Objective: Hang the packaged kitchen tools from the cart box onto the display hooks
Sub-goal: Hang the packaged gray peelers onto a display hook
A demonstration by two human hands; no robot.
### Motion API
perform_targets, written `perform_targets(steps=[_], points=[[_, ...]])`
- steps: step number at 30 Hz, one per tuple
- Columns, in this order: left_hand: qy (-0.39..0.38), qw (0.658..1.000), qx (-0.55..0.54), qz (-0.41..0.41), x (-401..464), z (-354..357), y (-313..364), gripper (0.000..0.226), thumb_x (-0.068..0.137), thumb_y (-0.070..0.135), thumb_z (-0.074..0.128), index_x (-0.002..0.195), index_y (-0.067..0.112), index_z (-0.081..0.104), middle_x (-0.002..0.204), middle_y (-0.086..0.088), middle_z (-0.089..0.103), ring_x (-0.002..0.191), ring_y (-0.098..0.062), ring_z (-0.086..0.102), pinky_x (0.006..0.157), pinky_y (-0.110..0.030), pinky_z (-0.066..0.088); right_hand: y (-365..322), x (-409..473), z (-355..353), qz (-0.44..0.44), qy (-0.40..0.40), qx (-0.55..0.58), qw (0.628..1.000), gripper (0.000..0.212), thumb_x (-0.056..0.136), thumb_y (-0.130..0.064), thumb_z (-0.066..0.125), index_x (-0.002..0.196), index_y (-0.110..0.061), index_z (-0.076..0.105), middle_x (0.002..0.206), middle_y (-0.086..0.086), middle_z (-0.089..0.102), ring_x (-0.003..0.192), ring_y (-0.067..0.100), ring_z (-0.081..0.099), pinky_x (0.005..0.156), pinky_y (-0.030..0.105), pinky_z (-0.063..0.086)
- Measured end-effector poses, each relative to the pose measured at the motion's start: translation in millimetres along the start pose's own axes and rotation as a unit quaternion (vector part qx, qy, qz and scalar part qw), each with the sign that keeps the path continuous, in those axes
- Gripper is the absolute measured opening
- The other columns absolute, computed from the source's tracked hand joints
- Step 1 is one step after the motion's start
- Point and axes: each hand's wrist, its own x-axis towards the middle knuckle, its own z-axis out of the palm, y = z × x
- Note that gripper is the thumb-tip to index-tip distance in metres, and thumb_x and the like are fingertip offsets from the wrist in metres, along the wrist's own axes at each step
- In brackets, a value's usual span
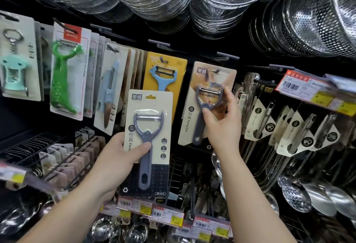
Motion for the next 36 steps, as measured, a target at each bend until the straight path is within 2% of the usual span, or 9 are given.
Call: perform_targets(steps=[5,8,11,14,16,19,24,30,36], points=[[0.0,1.0,0.006,0.001,1,2,-2,0.021,0.091,0.017,0.071,0.112,0.015,0.067,0.106,0.002,0.078,0.104,-0.019,0.073,0.102,-0.049,0.051,-2,-4,0,0.014,0.006,-0.03,0.999,0.073,0.087,-0.021,0.073,0.148,-0.038,0.038,0.116,-0.018,0.039,0.107,-0.013,0.044,0.087,-0.003,0.026],[-0.005,1.0,0.007,-0.001,1,5,0,0.02,0.091,0.016,0.071,0.111,0.015,0.067,0.105,0.001,0.078,0.104,-0.02,0.072,0.102,-0.05,0.051,-7,-20,-2,0.004,0.043,-0.047,0.998,0.064,0.087,-0.022,0.073,0.143,-0.038,0.045,0.127,-0.01,0.036,0.122,0.007,0.043,0.102,0.02,0.034],[-0.029,0.999,0.013,0.003,0,10,3,0.022,0.093,0.014,0.069,0.115,0.016,0.067,0.109,0.001,0.077,0.106,-0.018,0.072,0.102,-0.049,0.051,-17,-40,-5,-0.04,0.026,-0.033,0.998,0.056,0.089,-0.02,0.07,0.139,-0.035,0.049,0.126,-0.01,0.046,0.113,0.006,0.053,0.099,0.026,0.046],[-0.06,0.998,0.02,0.02,-4,22,10,0.037,0.085,0.024,0.072,0.12,0.016,0.064,0.113,0.001,0.076,0.108,-0.018,0.071,0.103,-0.049,0.051,-32,-53,-9,-0.009,-0.125,0.047,0.991,0.062,0.091,-0.021,0.069,0.136,-0.051,0.04,0.124,-0.015,0.053,0.088,0.003,0.065,0.077,0.018,0.055],[-0.077,0.996,0.026,0.03,-8,31,13,0.043,0.078,0.027,0.071,0.12,0.018,0.063,0.113,0.001,0.076,0.108,-0.019,0.071,0.101,-0.05,0.052,-35,-56,-9,0.006,-0.176,0.076,0.981,0.064,0.09,-0.018,0.071,0.127,-0.059,0.039,0.123,-0.023,0.056,0.091,0.001,0.068,0.08,0.024,0.058],[-0.076,0.996,0.029,0.038,-11,43,8,0.033,0.084,0.02,0.076,0.114,0.021,0.061,0.108,0.004,0.076,0.105,-0.015,0.071,0.098,-0.046,0.053,-35,-55,-14,0.021,-0.155,0.112,0.981,0.059,0.088,-0.006,0.071,0.119,-0.052,0.049,0.127,-0.02,0.06,0.114,-0.001,0.062,0.098,0.031,0.054],[-0.098,0.991,0.074,0.049,-22,59,-4,0.029,0.088,0.014,0.074,0.108,0.029,0.059,0.103,0.015,0.075,0.104,-0.005,0.069,0.09,-0.027,0.052,-37,-44,-31,0.041,-0.095,0.14,0.985,0.057,0.088,-0.002,0.069,0.116,-0.048,0.052,0.125,-0.013,0.065,0.111,0.001,0.065,0.099,0.034,0.054],[-0.086,0.987,0.097,0.096,-20,72,1,0.031,0.087,0.024,0.075,0.107,0.038,0.057,0.107,0.019,0.073,0.104,0.004,0.066,0.088,-0.022,0.05,-47,-28,-43,0.041,-0.057,0.142,0.987,0.059,0.089,-0.006,0.07,0.137,-0.032,0.05,0.11,-0.011,0.066,0.091,0.005,0.071,0.074,0.021,0.058],[-0.089,0.983,0.098,0.124,-18,79,21,0.033,0.088,0.025,0.073,0.107,0.043,0.053,0.11,0.024,0.069,0.102,0.014,0.062,0.078,-0.005,0.048,-53,-10,-40,0.024,-0.031,0.121,0.992,0.059,0.09,-0.009,0.07,0.141,-0.03,0.049,0.101,-0.012,0.065,0.082,0.001,0.07,0.073,0.02,0.055]])
